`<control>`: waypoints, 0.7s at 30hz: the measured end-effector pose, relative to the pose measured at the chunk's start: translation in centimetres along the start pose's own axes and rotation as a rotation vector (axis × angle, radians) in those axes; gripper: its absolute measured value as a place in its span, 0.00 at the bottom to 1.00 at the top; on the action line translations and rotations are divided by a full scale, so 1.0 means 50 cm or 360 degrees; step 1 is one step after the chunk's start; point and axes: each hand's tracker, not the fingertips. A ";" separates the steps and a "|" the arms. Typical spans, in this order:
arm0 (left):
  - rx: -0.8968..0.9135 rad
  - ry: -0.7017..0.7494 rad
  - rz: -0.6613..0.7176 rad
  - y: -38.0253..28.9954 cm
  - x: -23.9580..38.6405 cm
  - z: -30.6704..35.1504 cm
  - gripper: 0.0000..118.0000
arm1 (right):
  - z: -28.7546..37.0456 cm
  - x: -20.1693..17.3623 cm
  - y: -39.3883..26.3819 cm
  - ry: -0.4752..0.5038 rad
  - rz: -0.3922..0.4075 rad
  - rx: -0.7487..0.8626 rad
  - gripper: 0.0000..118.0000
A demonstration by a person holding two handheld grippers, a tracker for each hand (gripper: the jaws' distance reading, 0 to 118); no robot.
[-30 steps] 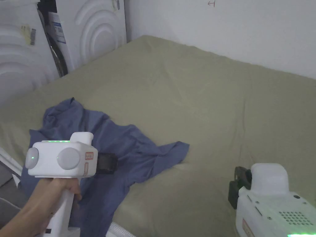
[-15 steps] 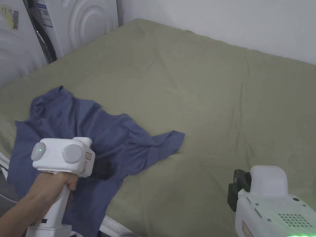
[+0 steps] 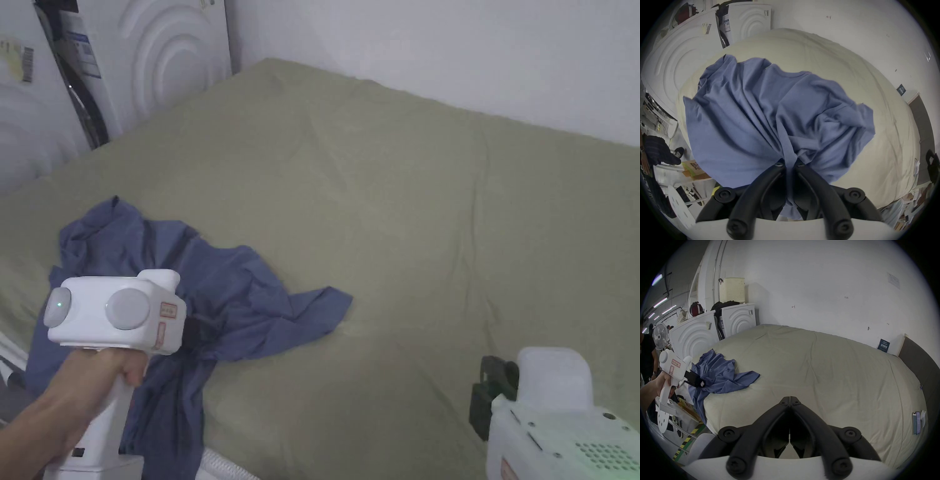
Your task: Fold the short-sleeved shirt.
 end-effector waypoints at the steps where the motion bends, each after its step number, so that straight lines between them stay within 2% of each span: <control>1: -0.0005 -0.0029 -0.0006 0.002 0.009 0.007 0.04 | 0.004 0.007 -0.001 -0.0013 0.0000 0.0002 0.00; 4: 0.0026 -0.0128 0.0016 0.014 0.064 0.009 0.04 | 0.018 0.047 -0.002 0.0025 -0.0058 -0.0015 0.00; 7: 0.0033 -0.0163 -0.0045 0.051 0.146 -0.016 0.05 | 0.047 0.091 -0.012 -0.0053 -0.0050 -0.0028 0.00; 10: 0.0045 -0.0308 -0.0144 0.067 0.258 -0.023 0.04 | 0.079 0.140 -0.021 -0.0129 -0.0058 -0.0005 0.00; 12: 0.0039 -0.0418 -0.0223 0.079 0.362 -0.029 0.04 | 0.114 0.173 -0.032 -0.0156 -0.0037 -0.0012 0.00; 16: 0.0026 -0.0640 -0.0386 0.085 0.563 -0.038 0.04 | 0.195 0.224 -0.053 -0.0305 0.0068 -0.0027 0.00; 17: 0.0000 -0.0664 -0.0404 0.089 0.569 -0.047 0.04 | 0.215 0.234 -0.060 -0.0340 0.0059 -0.0016 0.00; 20: -0.0009 -0.0785 -0.0540 0.074 0.729 -0.048 0.04 | 0.270 0.247 -0.082 -0.0467 -0.0006 0.0025 0.00; 21: -0.0022 -0.0911 -0.0586 0.071 0.819 -0.063 0.04 | 0.286 0.252 -0.089 -0.0515 -0.0027 0.0033 0.00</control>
